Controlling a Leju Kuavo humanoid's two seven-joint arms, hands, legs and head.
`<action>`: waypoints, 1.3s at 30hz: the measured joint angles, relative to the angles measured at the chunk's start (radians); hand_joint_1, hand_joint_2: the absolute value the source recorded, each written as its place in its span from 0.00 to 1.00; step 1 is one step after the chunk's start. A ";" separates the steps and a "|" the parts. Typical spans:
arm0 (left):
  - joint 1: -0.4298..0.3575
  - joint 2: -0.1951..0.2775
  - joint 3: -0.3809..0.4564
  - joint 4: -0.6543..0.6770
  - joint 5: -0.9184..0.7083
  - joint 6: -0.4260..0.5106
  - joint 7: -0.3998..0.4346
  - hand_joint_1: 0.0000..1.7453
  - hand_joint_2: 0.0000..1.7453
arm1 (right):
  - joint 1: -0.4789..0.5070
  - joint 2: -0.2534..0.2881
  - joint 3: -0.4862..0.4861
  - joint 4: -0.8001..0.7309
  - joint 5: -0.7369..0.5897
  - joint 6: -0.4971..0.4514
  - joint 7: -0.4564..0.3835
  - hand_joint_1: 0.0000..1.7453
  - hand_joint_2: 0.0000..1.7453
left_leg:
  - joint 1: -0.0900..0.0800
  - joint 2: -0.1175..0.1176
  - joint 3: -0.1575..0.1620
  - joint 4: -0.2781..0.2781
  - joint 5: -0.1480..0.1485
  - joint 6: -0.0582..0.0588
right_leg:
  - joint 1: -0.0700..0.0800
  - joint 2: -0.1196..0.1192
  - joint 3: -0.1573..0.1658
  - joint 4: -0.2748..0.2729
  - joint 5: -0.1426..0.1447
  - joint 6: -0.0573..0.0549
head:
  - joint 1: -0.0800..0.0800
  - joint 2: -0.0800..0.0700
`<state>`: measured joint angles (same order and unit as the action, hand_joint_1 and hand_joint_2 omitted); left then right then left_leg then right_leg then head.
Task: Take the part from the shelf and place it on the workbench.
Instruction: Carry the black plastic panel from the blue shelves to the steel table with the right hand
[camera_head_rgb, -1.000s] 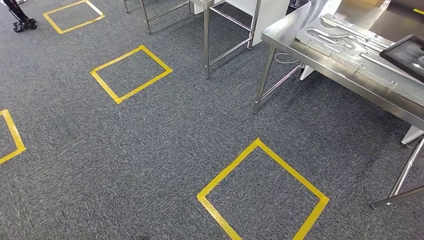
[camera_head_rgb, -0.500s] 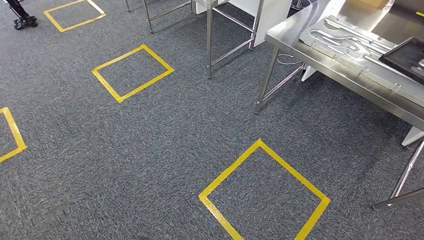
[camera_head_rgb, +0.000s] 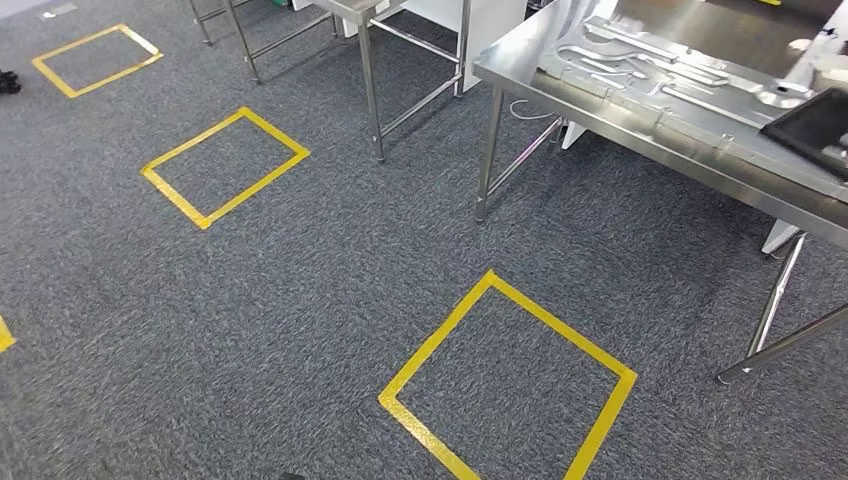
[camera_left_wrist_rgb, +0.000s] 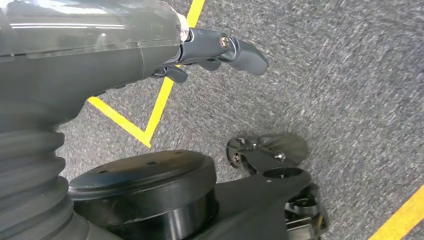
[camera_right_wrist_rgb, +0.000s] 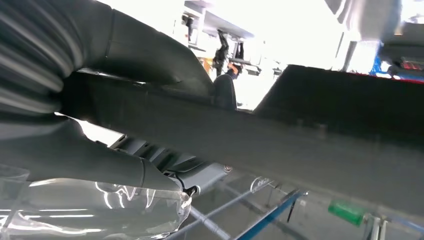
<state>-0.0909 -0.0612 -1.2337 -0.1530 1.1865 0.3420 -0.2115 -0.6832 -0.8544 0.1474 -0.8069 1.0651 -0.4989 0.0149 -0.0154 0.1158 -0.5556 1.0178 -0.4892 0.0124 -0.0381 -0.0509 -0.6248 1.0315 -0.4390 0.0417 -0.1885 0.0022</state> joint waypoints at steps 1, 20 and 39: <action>-0.001 0.000 0.000 0.000 0.000 0.000 0.000 0.00 1.00 | -0.004 -0.001 -0.001 -0.001 0.007 0.007 -0.003 1.00 1.00 | 0.003 -0.009 -0.001 0.009 -0.010 -0.006 | -0.001 0.013 -0.001 0.000 0.001 -0.008 | 0.000 0.000; 0.000 0.003 -0.001 0.003 0.002 0.003 0.001 0.00 1.00 | -0.137 0.013 0.013 0.049 0.038 0.026 -0.050 1.00 1.00 | 0.000 -0.118 -0.003 -0.045 0.051 0.055 | 0.013 0.071 -0.087 0.150 -0.076 0.009 | 0.003 0.000; 0.006 -0.001 -0.004 0.003 0.019 0.003 0.001 0.00 1.00 | -0.039 0.019 0.031 0.034 0.038 -0.034 0.005 1.00 1.00 | 0.015 -0.104 -0.135 0.281 -0.106 -0.002 | 0.009 0.054 0.007 0.001 -0.004 -0.021 | 0.002 0.000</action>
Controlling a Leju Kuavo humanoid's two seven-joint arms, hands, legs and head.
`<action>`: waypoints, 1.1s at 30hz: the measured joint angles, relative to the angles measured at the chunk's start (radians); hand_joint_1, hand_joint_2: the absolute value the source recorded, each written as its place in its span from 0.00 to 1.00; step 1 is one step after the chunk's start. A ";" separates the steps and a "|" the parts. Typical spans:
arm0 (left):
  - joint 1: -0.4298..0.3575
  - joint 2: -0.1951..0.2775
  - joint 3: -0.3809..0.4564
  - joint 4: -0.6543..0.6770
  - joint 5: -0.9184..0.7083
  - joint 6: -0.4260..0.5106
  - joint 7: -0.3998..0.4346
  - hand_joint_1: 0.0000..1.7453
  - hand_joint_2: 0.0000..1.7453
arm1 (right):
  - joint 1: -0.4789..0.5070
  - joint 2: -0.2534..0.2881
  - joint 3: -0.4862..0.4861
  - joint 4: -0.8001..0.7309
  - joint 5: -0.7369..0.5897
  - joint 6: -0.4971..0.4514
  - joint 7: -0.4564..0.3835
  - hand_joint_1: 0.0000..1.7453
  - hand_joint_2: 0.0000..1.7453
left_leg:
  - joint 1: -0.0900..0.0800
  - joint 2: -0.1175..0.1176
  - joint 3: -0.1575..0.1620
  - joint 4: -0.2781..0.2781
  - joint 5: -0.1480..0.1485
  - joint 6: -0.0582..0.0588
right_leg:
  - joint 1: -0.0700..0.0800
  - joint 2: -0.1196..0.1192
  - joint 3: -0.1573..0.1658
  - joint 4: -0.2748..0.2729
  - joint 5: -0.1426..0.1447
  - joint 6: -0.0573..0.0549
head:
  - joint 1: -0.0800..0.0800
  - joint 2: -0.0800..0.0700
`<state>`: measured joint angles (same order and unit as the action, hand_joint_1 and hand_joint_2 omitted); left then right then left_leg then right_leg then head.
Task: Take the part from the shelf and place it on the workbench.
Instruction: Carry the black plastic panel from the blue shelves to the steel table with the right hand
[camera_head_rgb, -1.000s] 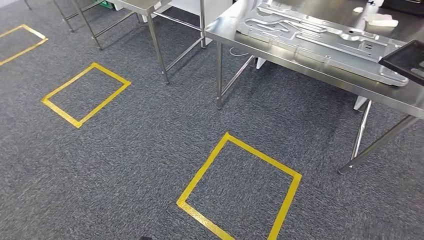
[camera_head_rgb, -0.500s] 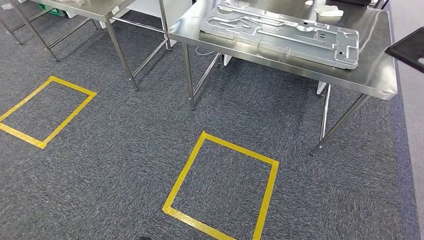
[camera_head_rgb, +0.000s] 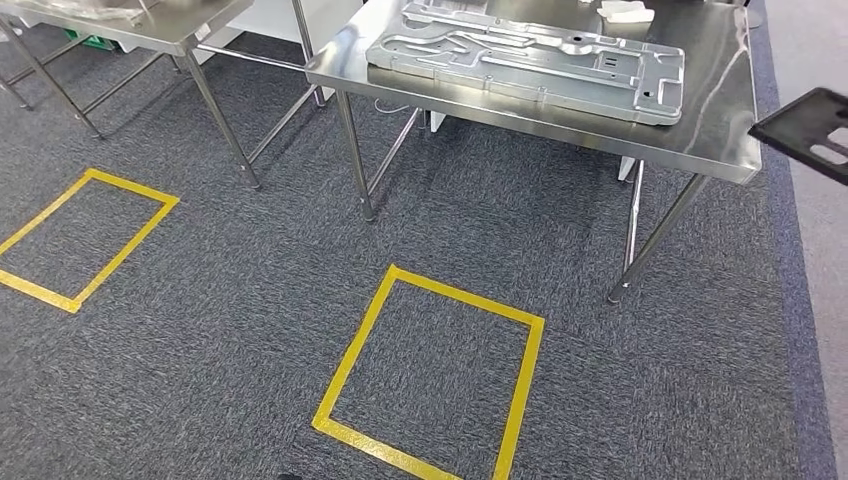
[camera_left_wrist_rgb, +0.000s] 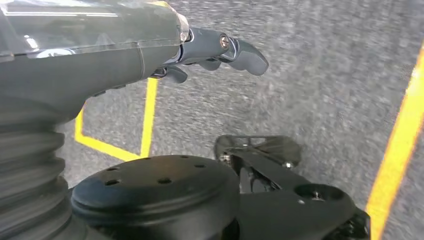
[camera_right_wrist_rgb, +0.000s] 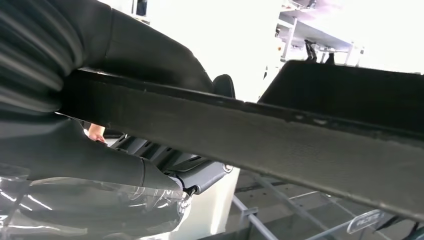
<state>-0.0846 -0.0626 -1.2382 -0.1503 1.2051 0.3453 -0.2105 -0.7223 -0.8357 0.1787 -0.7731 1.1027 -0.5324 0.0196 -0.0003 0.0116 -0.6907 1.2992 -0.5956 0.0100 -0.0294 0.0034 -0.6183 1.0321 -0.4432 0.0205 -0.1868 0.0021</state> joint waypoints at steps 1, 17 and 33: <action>0.000 0.000 0.000 0.000 0.000 -0.002 0.000 0.00 1.00 | 0.014 -0.006 -0.005 -0.009 -0.001 0.000 0.000 1.00 1.00 | -0.003 -0.002 0.024 -0.054 0.035 0.010 | 0.004 0.003 0.001 0.000 0.000 0.000 | 0.000 0.000; -0.010 0.001 -0.021 0.000 -0.005 -0.016 0.029 0.00 1.00 | -0.266 0.065 0.065 0.053 0.102 0.084 -0.067 1.00 1.00 | -0.025 -0.019 0.109 -0.273 0.125 0.038 | -0.002 0.019 -0.009 -0.004 0.014 0.024 | 0.000 0.000; -0.020 0.004 -0.043 0.000 0.022 -0.042 0.030 0.00 1.00 | -0.381 0.548 0.363 0.207 0.259 -0.010 -0.012 1.00 1.00 | -0.022 -0.019 0.107 -0.273 0.133 0.034 | 0.001 0.020 -0.015 -0.003 0.021 0.022 | 0.000 0.000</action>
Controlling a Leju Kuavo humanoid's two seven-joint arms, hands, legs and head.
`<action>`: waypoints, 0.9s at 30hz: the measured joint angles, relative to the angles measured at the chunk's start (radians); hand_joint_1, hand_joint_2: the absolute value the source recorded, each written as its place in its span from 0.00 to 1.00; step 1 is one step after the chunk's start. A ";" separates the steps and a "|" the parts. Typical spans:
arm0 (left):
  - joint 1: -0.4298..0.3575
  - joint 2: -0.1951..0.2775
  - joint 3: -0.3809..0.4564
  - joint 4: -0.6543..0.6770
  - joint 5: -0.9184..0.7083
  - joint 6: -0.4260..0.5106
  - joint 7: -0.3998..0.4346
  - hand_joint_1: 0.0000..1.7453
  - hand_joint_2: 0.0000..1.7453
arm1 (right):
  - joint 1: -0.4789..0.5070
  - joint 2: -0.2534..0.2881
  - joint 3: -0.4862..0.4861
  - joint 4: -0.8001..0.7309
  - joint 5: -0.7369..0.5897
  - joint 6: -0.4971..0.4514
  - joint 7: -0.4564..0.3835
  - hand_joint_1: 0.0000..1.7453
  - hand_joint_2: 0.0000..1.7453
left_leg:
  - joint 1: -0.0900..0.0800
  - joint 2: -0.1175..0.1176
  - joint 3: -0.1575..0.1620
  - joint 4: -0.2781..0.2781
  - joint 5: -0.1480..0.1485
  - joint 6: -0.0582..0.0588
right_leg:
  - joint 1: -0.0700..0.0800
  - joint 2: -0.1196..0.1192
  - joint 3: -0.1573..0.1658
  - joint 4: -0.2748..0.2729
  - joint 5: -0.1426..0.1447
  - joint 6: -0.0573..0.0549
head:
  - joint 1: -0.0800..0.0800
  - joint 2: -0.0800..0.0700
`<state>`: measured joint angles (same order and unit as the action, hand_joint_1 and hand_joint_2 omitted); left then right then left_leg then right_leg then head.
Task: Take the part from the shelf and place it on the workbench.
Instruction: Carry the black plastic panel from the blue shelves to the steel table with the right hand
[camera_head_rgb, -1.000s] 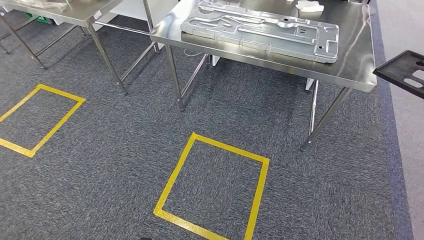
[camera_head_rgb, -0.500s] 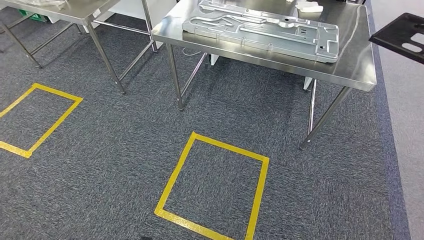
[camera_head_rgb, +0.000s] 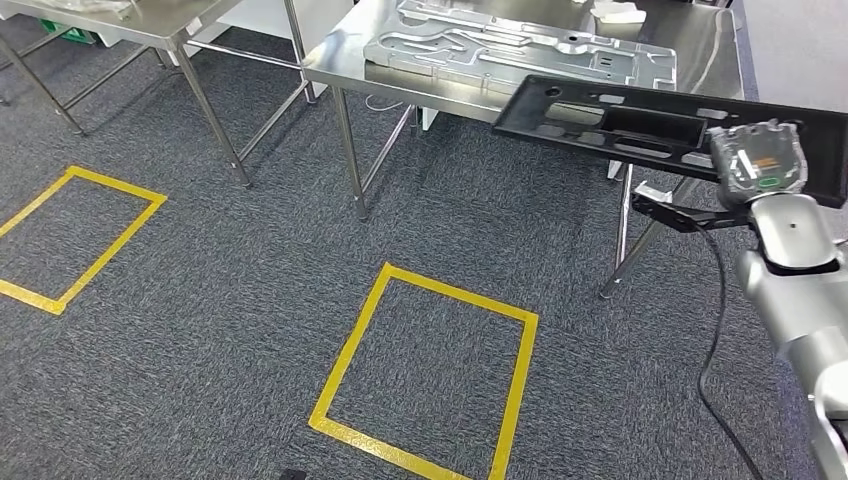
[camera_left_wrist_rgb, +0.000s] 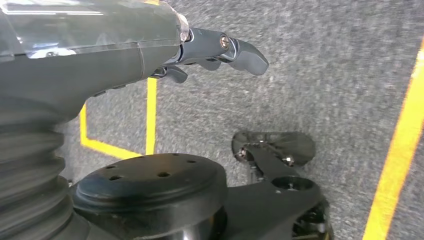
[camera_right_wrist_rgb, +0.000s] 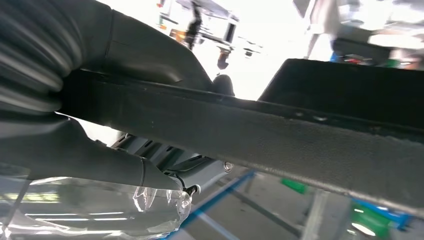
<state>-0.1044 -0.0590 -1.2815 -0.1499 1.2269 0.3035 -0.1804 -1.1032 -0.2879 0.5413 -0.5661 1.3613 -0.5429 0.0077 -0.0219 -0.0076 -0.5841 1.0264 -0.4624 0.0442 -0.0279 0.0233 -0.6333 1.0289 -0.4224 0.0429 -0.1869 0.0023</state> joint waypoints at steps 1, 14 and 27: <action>0.001 0.000 0.000 0.000 0.001 -0.006 0.004 0.00 1.00 | 0.002 0.019 0.013 0.005 0.005 -0.003 0.004 1.00 1.00 | -0.001 0.000 0.000 0.001 0.000 0.000 | 0.000 0.000 0.000 -0.001 0.001 0.000 | 0.000 0.000; 0.017 0.008 0.002 0.000 0.013 -0.039 0.014 0.00 1.00 | 0.090 0.183 0.094 0.053 0.077 -0.019 0.066 1.00 1.00 | 0.023 0.013 0.106 -0.040 -0.065 -0.003 | -0.005 -0.026 -0.115 0.121 0.044 0.020 | -0.001 0.000; 0.019 0.017 0.002 0.001 0.015 -0.018 0.051 0.00 1.00 | 0.151 0.219 0.121 0.083 0.145 -0.023 0.092 1.00 1.00 | 0.030 0.015 -0.091 0.256 -0.109 -0.060 | 0.005 -0.018 0.116 -0.054 -0.065 -0.047 | -0.001 0.000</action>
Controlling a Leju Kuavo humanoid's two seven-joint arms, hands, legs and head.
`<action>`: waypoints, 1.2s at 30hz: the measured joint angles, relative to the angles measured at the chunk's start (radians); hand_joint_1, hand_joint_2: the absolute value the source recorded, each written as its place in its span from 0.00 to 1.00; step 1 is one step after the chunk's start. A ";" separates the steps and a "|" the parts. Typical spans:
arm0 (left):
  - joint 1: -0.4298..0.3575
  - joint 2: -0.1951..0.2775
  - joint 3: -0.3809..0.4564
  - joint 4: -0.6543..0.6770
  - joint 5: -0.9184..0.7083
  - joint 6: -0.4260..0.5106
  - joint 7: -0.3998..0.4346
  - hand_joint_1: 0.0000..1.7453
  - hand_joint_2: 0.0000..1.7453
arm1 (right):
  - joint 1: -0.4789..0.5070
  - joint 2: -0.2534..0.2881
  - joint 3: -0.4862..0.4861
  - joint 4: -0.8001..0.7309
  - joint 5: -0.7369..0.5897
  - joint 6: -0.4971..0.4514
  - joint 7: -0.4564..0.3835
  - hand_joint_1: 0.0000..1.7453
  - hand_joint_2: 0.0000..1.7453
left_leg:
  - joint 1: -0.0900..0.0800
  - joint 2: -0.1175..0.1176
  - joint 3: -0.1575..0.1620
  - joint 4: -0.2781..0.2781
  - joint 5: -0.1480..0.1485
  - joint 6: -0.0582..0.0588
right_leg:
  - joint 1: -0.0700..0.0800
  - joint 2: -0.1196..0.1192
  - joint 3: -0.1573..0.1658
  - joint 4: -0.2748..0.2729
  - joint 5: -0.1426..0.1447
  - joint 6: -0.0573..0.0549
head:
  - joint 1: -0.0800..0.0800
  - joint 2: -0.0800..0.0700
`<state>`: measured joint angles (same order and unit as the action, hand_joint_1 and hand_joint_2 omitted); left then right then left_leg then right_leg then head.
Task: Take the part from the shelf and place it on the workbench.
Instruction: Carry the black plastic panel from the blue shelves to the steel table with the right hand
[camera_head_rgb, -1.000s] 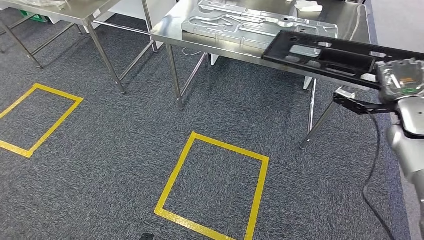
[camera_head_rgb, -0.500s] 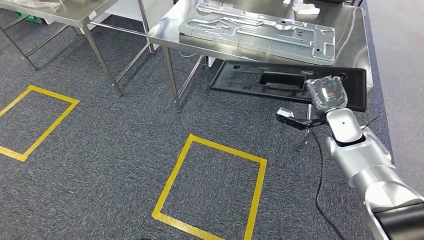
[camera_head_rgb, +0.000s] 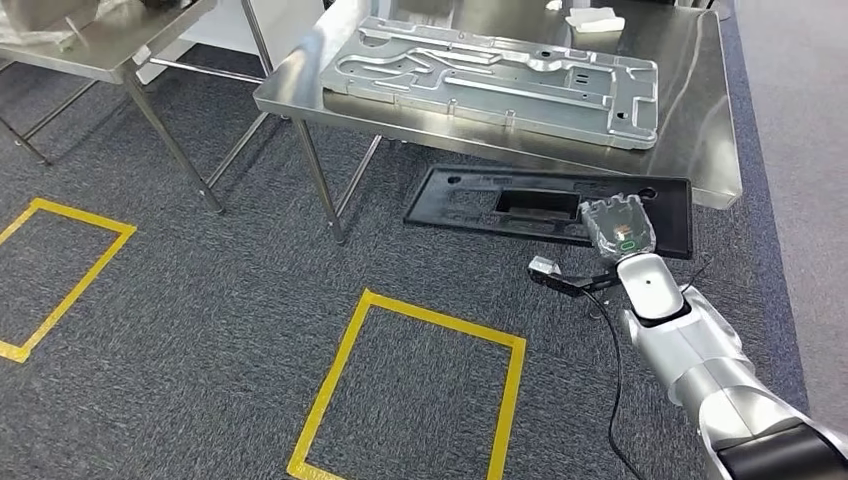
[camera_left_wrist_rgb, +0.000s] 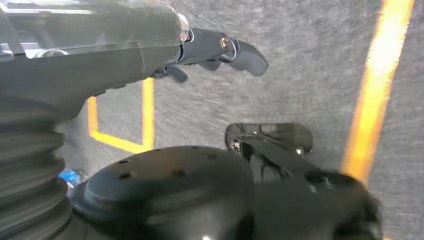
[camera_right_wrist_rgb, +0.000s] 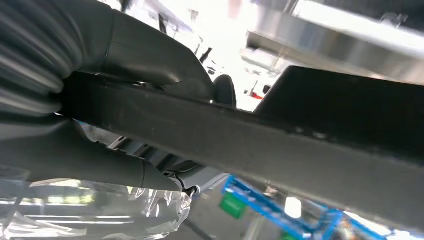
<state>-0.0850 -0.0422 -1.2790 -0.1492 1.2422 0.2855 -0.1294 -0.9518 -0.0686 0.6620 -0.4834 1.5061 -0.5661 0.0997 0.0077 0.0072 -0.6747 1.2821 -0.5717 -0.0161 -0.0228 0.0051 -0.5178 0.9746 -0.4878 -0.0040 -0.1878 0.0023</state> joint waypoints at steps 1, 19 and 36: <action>0.000 0.000 0.000 0.000 0.001 0.002 0.002 0.00 1.00 | 0.001 0.002 0.005 0.005 0.009 0.007 -0.004 1.00 1.00 | 0.000 -0.001 -0.018 -0.039 0.068 0.002 | 0.000 0.003 0.029 -0.006 -0.016 0.003 | 0.000 0.000; 0.012 -0.005 0.001 0.000 0.018 0.016 -0.013 0.00 1.00 | -0.339 0.026 0.028 0.042 -0.041 0.358 -0.245 1.00 1.00 | -0.010 -0.032 0.140 -0.337 0.140 0.062 | 0.016 -0.007 -0.060 0.064 0.068 0.008 | 0.000 0.000; 0.001 0.002 0.000 0.001 0.018 0.012 -0.016 0.00 1.00 | -0.432 0.008 0.053 0.029 -0.051 0.349 -0.229 1.00 1.00 | -0.016 -0.013 0.127 -0.302 0.119 0.049 | 0.018 -0.004 -0.031 0.001 0.030 0.020 | 0.004 0.000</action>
<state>-0.0844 -0.0404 -1.2791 -0.1480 1.2604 0.2971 -0.1450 -1.3833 -0.0610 0.7146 -0.4545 1.4551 -0.2167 -0.1292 -0.0085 -0.0059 -0.5473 0.9798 -0.4523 0.0329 -0.0051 0.0015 -0.5492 0.9753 -0.4576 0.0162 -0.1839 0.0023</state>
